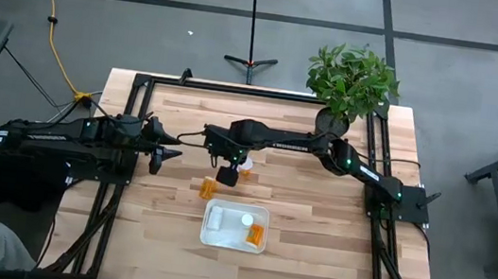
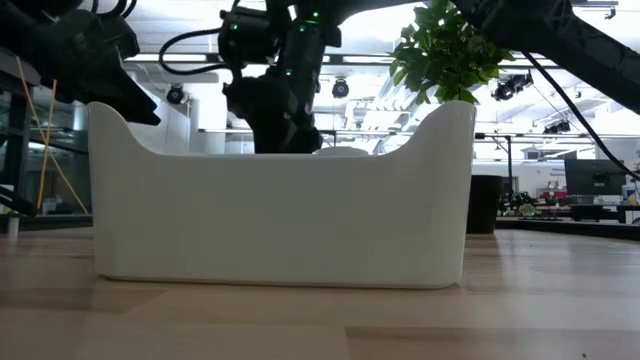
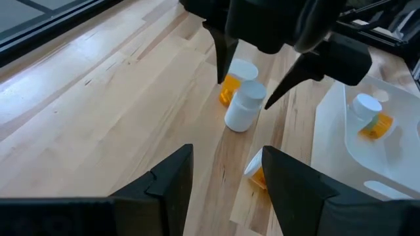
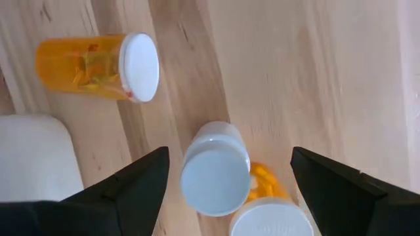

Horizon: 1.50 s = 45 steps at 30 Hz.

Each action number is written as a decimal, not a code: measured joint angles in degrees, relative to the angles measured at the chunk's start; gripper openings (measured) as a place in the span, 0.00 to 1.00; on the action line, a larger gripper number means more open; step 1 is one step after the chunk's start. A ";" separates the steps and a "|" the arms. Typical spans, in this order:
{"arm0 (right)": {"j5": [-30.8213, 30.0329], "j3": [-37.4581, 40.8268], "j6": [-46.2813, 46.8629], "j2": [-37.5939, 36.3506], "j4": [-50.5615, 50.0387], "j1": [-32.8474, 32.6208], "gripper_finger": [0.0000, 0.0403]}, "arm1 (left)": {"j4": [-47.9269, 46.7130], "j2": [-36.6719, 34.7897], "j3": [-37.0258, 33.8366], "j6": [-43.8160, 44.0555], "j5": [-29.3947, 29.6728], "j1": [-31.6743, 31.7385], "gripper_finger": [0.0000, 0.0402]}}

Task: Pick and place pill bottles into a basket
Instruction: Put the white pill bottle into the white bin

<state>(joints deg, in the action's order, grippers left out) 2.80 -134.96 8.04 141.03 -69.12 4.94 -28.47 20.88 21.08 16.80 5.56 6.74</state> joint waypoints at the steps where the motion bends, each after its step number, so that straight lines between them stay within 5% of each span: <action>1: 0.06 0.00 -0.03 0.00 -0.10 0.05 0.77 | 0.00 -0.02 0.00 0.00 0.00 0.00 0.54; 15: 2.24 1.77 -0.60 0.02 0.32 0.29 0.75 | 0.02 0.00 0.00 0.02 0.00 0.00 0.54; 27: 5.61 1.77 -1.59 0.02 -0.53 0.29 0.35 | 0.00 0.00 0.00 0.17 0.00 0.00 0.54; 45: 5.99 0.11 -2.53 -0.66 -2.20 0.40 0.35 | -0.01 -0.01 0.00 0.17 0.00 0.00 0.54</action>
<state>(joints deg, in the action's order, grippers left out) 8.79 -134.85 5.52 140.37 -71.31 5.34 -28.48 20.87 21.08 16.97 5.56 6.74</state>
